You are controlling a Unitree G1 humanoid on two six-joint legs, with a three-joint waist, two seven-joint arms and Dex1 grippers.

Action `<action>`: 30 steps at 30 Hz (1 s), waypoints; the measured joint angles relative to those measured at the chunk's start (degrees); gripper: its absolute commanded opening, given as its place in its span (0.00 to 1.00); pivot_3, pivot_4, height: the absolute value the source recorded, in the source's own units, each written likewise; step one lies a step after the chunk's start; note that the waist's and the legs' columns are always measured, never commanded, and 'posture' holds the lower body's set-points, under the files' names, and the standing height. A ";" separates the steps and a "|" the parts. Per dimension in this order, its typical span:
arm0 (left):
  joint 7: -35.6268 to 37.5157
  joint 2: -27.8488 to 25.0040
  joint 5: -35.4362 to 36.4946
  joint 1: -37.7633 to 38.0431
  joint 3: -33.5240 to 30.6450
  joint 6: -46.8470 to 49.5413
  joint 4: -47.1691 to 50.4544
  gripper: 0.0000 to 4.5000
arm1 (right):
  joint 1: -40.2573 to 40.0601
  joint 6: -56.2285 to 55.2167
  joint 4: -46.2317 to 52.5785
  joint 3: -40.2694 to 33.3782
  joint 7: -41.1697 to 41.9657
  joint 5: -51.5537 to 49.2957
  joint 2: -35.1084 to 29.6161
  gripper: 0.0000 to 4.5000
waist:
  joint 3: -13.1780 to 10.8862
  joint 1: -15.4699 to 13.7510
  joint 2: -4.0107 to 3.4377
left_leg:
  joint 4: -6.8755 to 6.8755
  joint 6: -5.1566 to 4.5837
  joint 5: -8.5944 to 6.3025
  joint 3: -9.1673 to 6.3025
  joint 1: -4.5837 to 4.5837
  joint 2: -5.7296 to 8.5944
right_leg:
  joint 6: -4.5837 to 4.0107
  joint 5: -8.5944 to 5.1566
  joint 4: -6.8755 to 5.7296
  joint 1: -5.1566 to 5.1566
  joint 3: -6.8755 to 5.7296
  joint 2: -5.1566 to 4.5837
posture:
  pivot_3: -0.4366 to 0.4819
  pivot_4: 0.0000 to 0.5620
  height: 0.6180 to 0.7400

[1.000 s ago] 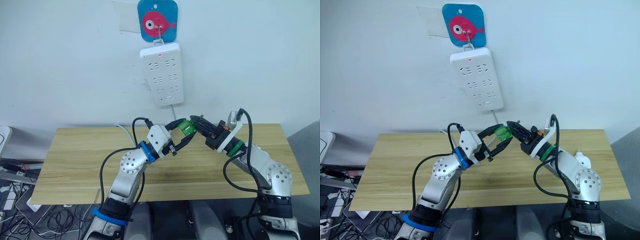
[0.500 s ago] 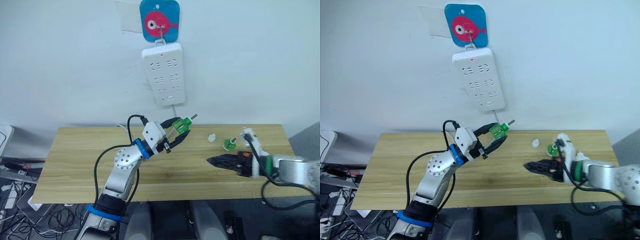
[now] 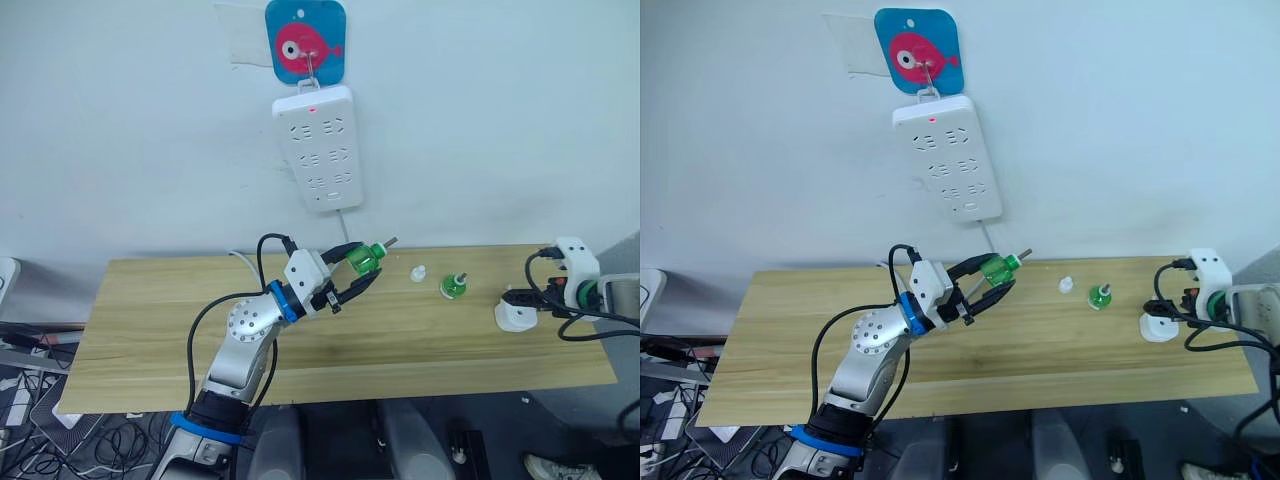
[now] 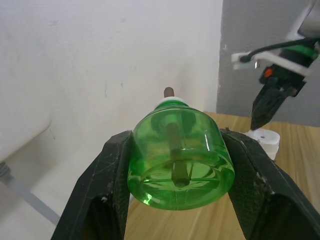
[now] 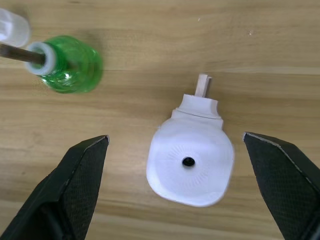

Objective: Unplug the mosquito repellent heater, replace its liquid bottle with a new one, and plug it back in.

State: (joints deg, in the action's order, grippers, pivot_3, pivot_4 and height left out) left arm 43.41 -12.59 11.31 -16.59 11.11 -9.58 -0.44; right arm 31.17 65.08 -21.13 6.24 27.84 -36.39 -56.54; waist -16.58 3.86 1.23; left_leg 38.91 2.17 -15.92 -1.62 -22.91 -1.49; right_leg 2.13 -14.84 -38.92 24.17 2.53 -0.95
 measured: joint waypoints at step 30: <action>-0.01 -1.80 -0.16 2.74 0.95 0.45 2.47 0.50 | 5.53 -5.76 -20.48 -1.16 13.44 19.71 7.44 0.66 | -0.11 -0.50 -0.01 | -0.02 -0.04 -0.03 0.01 0.04 0.00 | 0.01 0.00 0.01 -0.05 0.00 -0.10 | 0.39 0.52 1.00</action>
State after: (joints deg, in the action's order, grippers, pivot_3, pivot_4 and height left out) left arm 43.39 -14.39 11.15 -13.86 12.06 -9.13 2.02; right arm 36.70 59.32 -41.61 5.08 41.28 -16.68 -49.10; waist -16.69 3.36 1.23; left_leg 38.89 2.13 -15.95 -1.61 -22.87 -1.49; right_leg 2.14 -14.83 -38.91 24.13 2.52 -1.05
